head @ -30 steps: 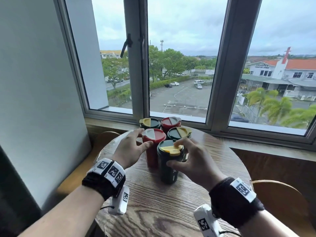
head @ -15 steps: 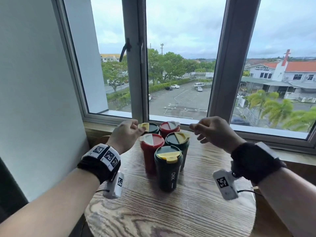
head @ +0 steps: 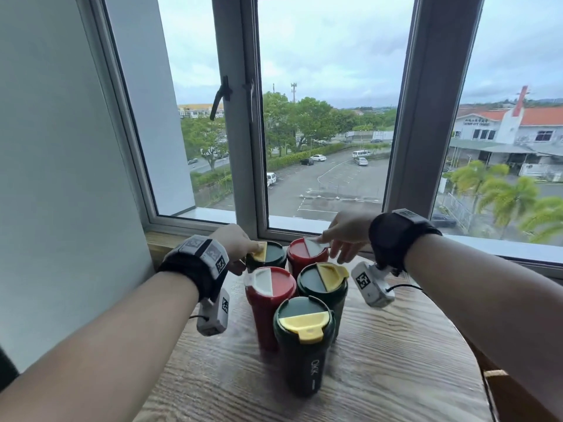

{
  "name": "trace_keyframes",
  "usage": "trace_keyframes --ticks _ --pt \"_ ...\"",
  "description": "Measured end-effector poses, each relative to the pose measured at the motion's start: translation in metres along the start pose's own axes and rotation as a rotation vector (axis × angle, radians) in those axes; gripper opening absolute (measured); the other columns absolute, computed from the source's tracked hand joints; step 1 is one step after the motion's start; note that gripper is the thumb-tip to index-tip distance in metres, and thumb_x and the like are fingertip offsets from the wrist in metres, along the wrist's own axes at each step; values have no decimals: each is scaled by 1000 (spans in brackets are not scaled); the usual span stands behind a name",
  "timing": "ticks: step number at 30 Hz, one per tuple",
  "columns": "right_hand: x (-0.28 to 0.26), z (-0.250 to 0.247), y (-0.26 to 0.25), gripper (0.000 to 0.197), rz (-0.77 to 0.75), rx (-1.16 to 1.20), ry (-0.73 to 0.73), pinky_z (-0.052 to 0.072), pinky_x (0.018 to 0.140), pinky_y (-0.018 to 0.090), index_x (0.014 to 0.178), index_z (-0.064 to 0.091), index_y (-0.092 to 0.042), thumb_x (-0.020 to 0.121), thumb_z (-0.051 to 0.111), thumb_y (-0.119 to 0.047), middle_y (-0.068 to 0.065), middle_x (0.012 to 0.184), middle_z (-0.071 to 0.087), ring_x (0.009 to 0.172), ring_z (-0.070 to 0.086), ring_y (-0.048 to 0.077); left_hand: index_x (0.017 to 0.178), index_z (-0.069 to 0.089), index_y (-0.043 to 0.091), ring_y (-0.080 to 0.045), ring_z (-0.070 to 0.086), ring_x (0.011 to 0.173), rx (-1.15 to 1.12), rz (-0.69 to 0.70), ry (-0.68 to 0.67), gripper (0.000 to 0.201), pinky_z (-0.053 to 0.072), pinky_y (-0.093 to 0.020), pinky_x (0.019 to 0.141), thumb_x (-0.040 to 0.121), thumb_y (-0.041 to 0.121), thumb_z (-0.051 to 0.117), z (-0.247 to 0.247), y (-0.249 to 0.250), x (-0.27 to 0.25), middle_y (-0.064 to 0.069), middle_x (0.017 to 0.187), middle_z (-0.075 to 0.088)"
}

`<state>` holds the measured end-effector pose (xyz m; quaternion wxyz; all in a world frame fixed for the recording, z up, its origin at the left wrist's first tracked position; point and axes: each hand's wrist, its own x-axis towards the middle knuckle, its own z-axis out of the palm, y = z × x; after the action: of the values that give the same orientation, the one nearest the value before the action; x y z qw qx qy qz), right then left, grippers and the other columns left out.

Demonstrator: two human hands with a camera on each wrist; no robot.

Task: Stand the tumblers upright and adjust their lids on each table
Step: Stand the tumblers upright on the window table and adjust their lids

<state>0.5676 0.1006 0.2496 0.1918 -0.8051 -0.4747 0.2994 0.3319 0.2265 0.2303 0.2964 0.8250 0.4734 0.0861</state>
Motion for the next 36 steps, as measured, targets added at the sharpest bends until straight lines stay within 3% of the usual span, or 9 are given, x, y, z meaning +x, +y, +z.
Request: trace_keyframes --ticks 3,6,9,15,21,24,31,34,36 --pt "6 3 3 39 14 27 -35 65 71 37 110 71 6 99 67 -30 18 91 80 72 75 28 98 76 -2 -13 71 49 -19 -21 -4 33 53 -20 42 95 30 69 0 2 2 -12 80 72" --pt "11 7 4 34 20 45 -20 65 66 33 108 73 6 98 67 -27 16 88 79 66 74 23 100 75 -5 -26 76 67 -115 -35 -15 32 59 -27 48 93 26 71 0 -2 7 -22 94 76" --pt "16 5 4 28 24 75 25 65 64 35 104 72 7 93 73 -19 21 89 79 67 77 26 101 76 -5 -23 73 62 -139 -23 -7 32 60 -28 50 93 25 71 3 -5 10 -21 94 76" --pt "17 0 8 21 26 93 72 65 68 41 96 70 8 92 73 -12 18 69 77 65 77 30 98 76 -7 -26 74 64 -211 -8 -8 29 62 -31 52 92 21 71 10 -1 8 -24 95 76" --pt "14 3 12 21 -17 65 117 66 65 35 95 75 4 90 75 -16 15 75 79 66 79 25 93 78 -2 -33 78 75 -191 7 11 28 65 -49 73 92 24 70 10 -1 8 -22 93 78" --pt "16 4 14 25 -26 41 107 66 76 41 94 77 3 90 76 -22 14 77 80 74 80 27 92 78 -3 -30 73 67 -178 11 1 28 64 -51 75 93 24 68 9 -1 7 -25 96 76" --pt "7 7 13 36 -30 61 64 65 59 33 105 73 11 99 67 -25 19 83 78 58 74 24 90 75 0 -20 72 56 -105 -33 56 35 58 -28 49 95 34 66 15 2 2 -13 85 77" --pt "3 7 12 43 -41 42 60 65 61 34 109 71 10 100 65 -31 22 93 77 67 74 28 93 73 1 -21 74 61 -73 -42 71 42 55 -27 44 95 42 64 16 2 1 -11 84 75" --pt "-4 6 10 47 -51 5 53 65 69 37 114 69 6 100 63 -38 21 101 76 80 74 30 99 72 2 -25 75 73 -20 -46 74 52 61 -34 53 93 52 61 13 4 -5 -11 89 75"
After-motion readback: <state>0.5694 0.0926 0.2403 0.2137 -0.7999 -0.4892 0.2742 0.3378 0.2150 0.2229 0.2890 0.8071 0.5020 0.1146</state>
